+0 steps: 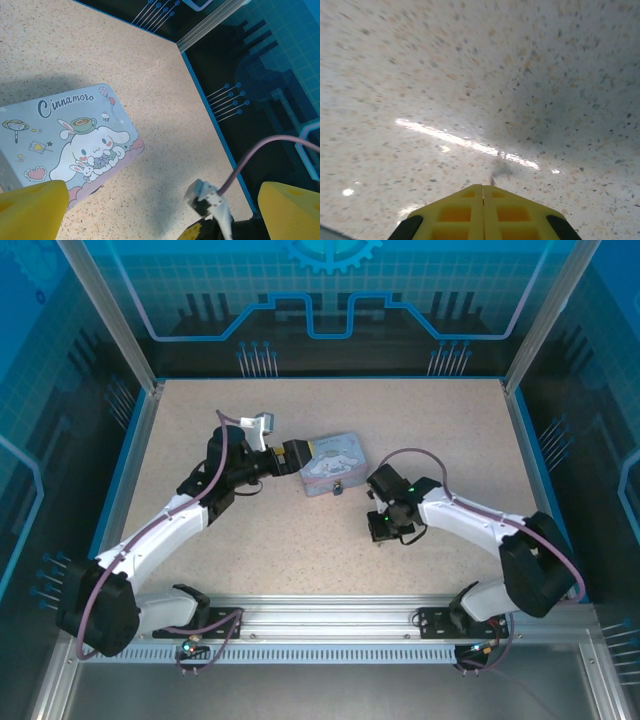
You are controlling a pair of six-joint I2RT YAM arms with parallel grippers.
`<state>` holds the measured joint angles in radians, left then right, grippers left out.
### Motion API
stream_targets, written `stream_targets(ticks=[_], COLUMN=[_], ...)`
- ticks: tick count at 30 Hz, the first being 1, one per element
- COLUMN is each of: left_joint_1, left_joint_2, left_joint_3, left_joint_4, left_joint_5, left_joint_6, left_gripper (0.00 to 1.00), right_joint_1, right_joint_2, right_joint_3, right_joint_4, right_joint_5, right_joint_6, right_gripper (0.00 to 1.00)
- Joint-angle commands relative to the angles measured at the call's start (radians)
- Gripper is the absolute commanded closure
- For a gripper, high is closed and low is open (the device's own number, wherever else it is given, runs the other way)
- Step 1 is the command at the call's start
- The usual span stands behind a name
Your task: Unlock the padlock with the key
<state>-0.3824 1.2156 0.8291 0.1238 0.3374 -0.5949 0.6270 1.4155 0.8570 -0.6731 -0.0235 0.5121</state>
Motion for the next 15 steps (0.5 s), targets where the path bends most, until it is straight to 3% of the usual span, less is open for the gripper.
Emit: stream_targets(ticks=[1, 9, 15], left_joint_1=[-0.002, -0.021, -0.073], left_joint_2=[-0.005, 0.024, 0.044], left_joint_3=[0.007, -0.037, -0.034], left_joint_4=[0.024, 0.160, 0.219], left_joint_5=[0.033, 0.179, 0.259], left_joint_6=[0.031, 0.046, 0.092], left_gripper=[0.01, 0.02, 0.02], right_joint_1=[-0.049, -0.192, -0.266], right_joint_2=[-0.066, -0.261, -0.336], right_joint_3=[-0.020, -0.086, -0.109], right_joint_4=[0.038, 0.286, 0.389], right_joint_5=[-0.090, -0.373, -0.513], right_joint_6=[-0.028, -0.055, -0.038], right_gripper=[0.93, 0.94, 0.94])
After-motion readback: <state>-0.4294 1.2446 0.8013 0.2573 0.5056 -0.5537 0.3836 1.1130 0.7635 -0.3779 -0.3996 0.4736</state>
